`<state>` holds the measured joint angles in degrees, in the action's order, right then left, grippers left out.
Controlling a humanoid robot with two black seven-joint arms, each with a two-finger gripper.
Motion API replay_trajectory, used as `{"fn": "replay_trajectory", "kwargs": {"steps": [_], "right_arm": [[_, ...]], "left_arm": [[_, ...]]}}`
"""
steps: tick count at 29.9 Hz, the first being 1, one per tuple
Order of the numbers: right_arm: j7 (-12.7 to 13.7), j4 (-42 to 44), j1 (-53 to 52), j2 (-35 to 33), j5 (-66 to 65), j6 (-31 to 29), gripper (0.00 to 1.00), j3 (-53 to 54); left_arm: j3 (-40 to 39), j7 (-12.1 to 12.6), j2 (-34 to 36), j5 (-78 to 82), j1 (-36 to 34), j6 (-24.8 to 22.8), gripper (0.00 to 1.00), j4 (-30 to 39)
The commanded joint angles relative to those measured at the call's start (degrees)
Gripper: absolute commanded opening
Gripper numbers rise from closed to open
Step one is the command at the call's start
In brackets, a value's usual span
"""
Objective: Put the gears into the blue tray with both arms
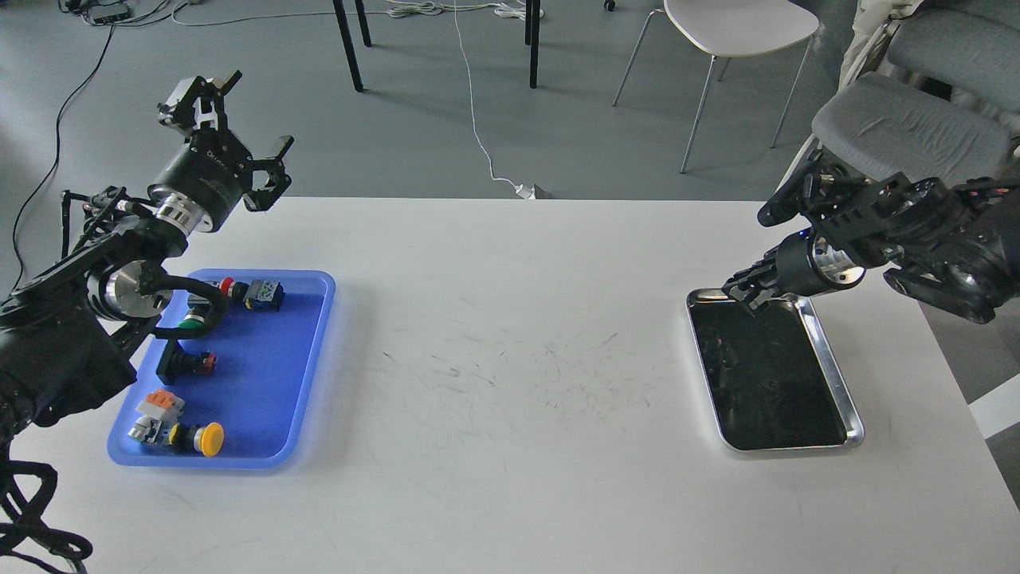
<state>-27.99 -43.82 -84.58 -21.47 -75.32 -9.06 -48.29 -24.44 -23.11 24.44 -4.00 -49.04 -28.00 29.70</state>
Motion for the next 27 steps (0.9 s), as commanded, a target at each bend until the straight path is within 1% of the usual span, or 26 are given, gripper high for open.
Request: {"fn": "replay_trajectory", "kwargs": {"steps": [1,4,7,11,17,20,27], "right_arm": [[0.0,0.2,-2.3,1.8,0.0,-0.2,0.01,2.8],[0.0,0.4,-4.3,4.1,0.0,-0.2,0.01,5.0],[0.0,1.2,-4.7,8.4,0.0,0.4,0.01,8.3],[0.0,5.0,-4.5,13.8,0.0,0.3,0.01,13.0],[0.0,10.5,-3.2,21.4,0.0,0.5,0.01,16.8],[0.0,10.7,-1.9,21.5,0.0,1.1,0.01,18.7],[0.0,10.3,1.3,21.5,0.3,6.7,0.01,23.3]], "left_arm": [[0.0,0.0,0.1,0.0,0.0,0.0,0.99,0.0],[0.0,0.0,0.7,0.0,0.0,0.0,0.99,0.0],[0.0,0.0,1.6,0.0,0.0,0.0,0.99,0.2],[0.0,0.0,2.8,0.0,0.0,0.0,0.99,0.4],[0.0,0.0,5.2,-0.1,-0.1,0.0,0.99,0.7],[0.1,0.1,6.3,0.0,0.0,0.0,0.99,0.7],[0.2,0.1,7.9,0.0,-0.1,0.0,0.99,0.8]]}}
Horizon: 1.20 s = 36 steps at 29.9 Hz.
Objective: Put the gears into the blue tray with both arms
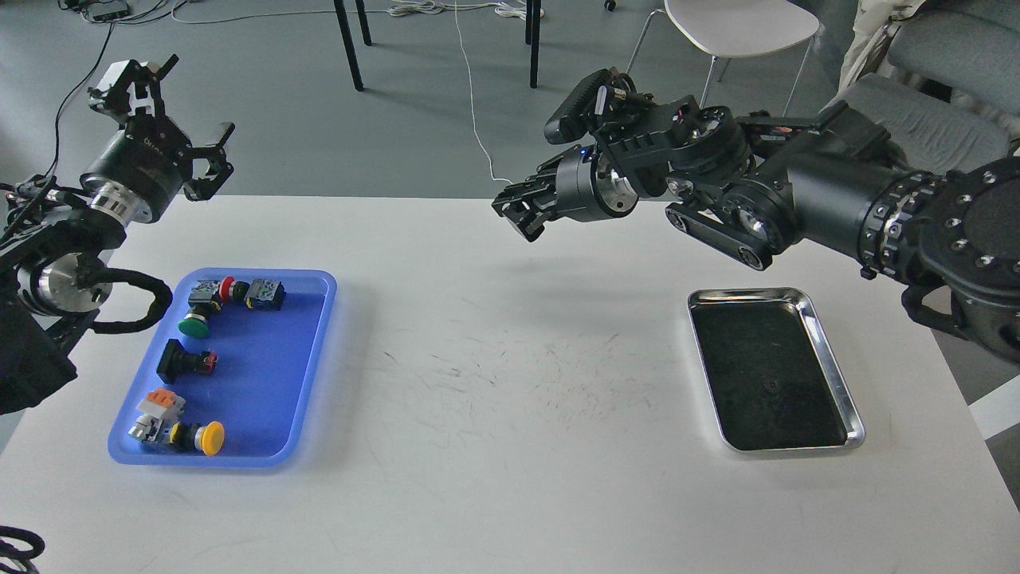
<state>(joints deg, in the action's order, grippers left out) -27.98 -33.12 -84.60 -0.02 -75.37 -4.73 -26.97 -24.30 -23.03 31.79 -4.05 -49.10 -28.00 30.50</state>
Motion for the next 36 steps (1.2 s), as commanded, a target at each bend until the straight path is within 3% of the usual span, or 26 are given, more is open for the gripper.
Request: {"fn": "replay_trajectory", "kwargs": {"steps": [1,6,13,29,36], "right_arm": [[0.0,-0.5,2.4,0.0,0.4,3.9,0.01,3.2],[0.0,-1.2,6.5,0.0,0.3,11.6,0.01,5.1],[0.0,-3.4,9.4,0.0,0.0,15.3,0.01,5.3],[0.0,-13.0,12.4,0.0,-5.9,15.5,0.01,3.8],[0.0,-13.5,14.1,0.0,-8.7,15.5,0.01,3.8]], "left_arm": [[0.0,0.0,0.6,0.0,-0.1,0.0,0.99,0.0],[0.0,0.0,1.6,0.0,-0.1,0.0,0.99,1.0],[-0.1,0.0,3.4,-0.1,0.0,0.0,0.99,1.8],[-0.1,0.0,6.9,-0.2,0.0,0.0,0.99,4.7],[-0.1,0.0,9.2,-0.2,0.0,0.0,0.99,6.6]]}}
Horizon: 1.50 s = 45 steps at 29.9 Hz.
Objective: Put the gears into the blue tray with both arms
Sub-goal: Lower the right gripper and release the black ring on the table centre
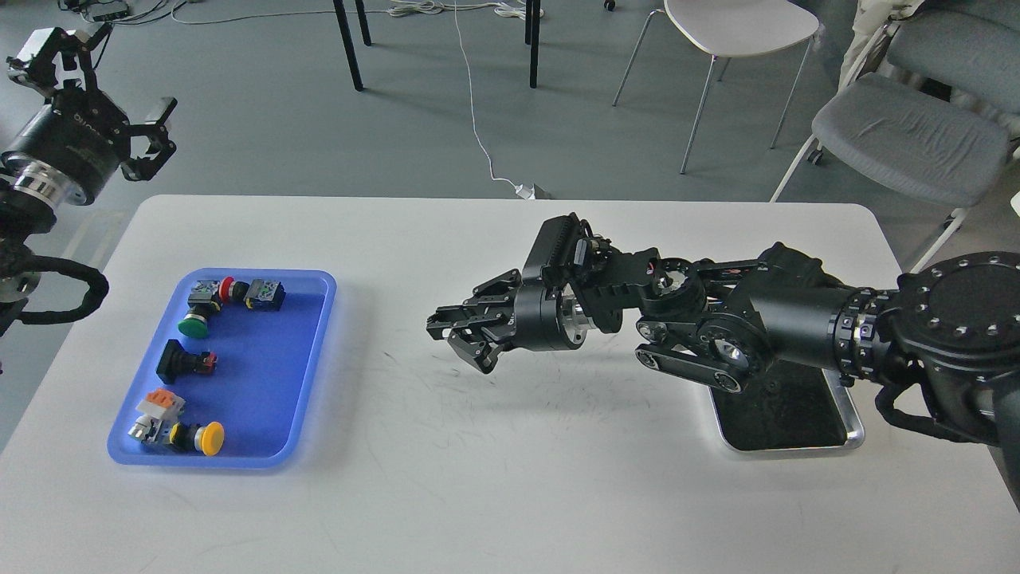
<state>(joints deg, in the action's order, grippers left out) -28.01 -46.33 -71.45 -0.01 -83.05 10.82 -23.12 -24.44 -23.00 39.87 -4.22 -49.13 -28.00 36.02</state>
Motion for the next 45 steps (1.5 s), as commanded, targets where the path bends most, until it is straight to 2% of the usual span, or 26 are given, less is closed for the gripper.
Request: {"fn": "replay_trajectory", "kwargs": {"steps": [1,9,27,31,34,36,45], "right_arm": [[0.0,-0.5,1.6,0.0,-1.8,-0.3,0.01,-0.2],[0.0,-0.4,5.2,0.0,-4.2,-0.4,0.01,-0.4],[0.0,2.8,8.7,0.0,-5.5,-0.5,0.02,-0.4],[0.0,3.6,8.8,0.0,-4.8,-0.5,0.19,-0.3],[0.0,4.1,9.2,0.0,-4.6,-0.5,0.25,0.0],[0.0,4.1,9.3,0.0,-4.5,-0.3,0.35,0.1],[0.0,4.4,9.6,0.0,-4.4,-0.3,0.41,1.2]], "left_arm": [[0.0,0.0,1.5,0.0,0.0,0.0,0.99,1.3],[0.0,0.0,5.0,0.0,0.0,0.0,0.99,3.9],[-0.1,-0.1,6.5,-0.1,0.0,0.0,0.99,4.5],[-0.1,-0.1,6.5,-0.1,0.1,0.0,0.99,4.5],[-0.1,-0.1,6.5,-0.1,0.1,0.0,0.99,4.5],[-0.1,0.0,6.5,0.0,0.1,0.0,0.99,4.5],[-0.1,-0.1,6.5,0.0,0.1,0.0,0.99,4.6]]}}
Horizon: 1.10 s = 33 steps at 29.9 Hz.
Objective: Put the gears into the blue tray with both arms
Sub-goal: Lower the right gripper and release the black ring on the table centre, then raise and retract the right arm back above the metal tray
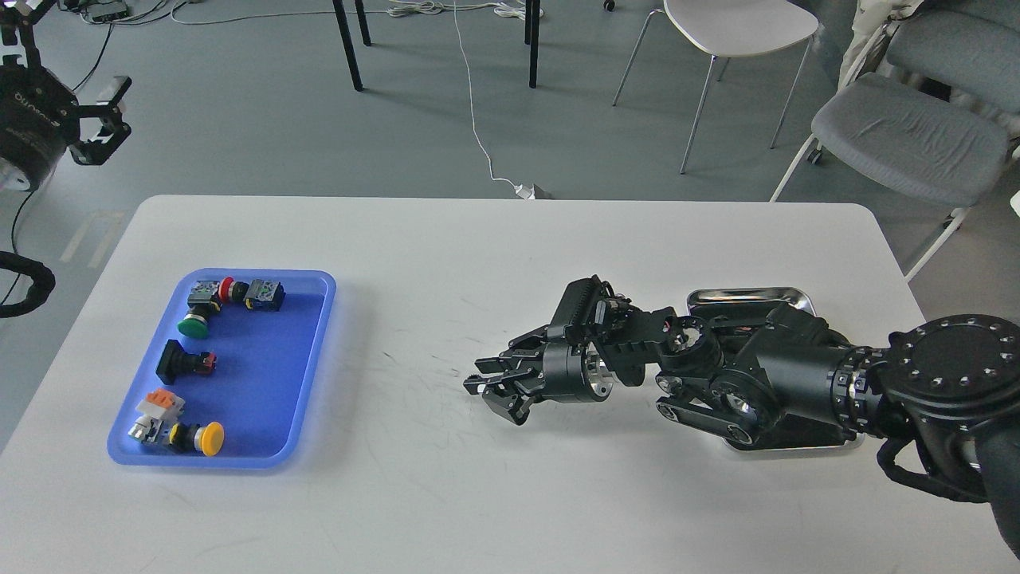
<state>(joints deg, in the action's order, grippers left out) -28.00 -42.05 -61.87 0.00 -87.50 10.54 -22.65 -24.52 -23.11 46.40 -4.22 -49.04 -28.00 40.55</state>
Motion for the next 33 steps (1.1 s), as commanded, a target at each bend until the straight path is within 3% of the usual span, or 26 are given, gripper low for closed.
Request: {"fn": "replay_trajectory", "kwargs": {"steps": [1,7,16,29,33], "right_arm": [[0.0,0.1,0.0,0.0,0.0,0.0,0.42,1.0],[0.0,1.5,0.0,0.0,0.9,0.0,0.51,3.3],[0.0,4.3,-2.3,0.0,16.7,-0.3,0.71,9.9],[0.0,5.2,-3.6,0.0,36.4,-1.1,0.78,26.8],[0.0,5.3,-3.4,-3.9,44.1,-1.7,0.81,32.9]], "left_arm": [[0.0,0.0,0.0,0.0,0.0,0.0,0.99,0.0],[0.1,0.0,0.4,0.0,0.0,0.0,0.99,0.1],[2.8,0.8,0.6,0.8,-0.2,0.0,0.99,0.1],[5.3,0.2,3.9,10.4,-1.6,0.0,0.99,3.0],[5.3,0.2,4.5,10.4,-1.4,0.0,0.99,3.8]]}}
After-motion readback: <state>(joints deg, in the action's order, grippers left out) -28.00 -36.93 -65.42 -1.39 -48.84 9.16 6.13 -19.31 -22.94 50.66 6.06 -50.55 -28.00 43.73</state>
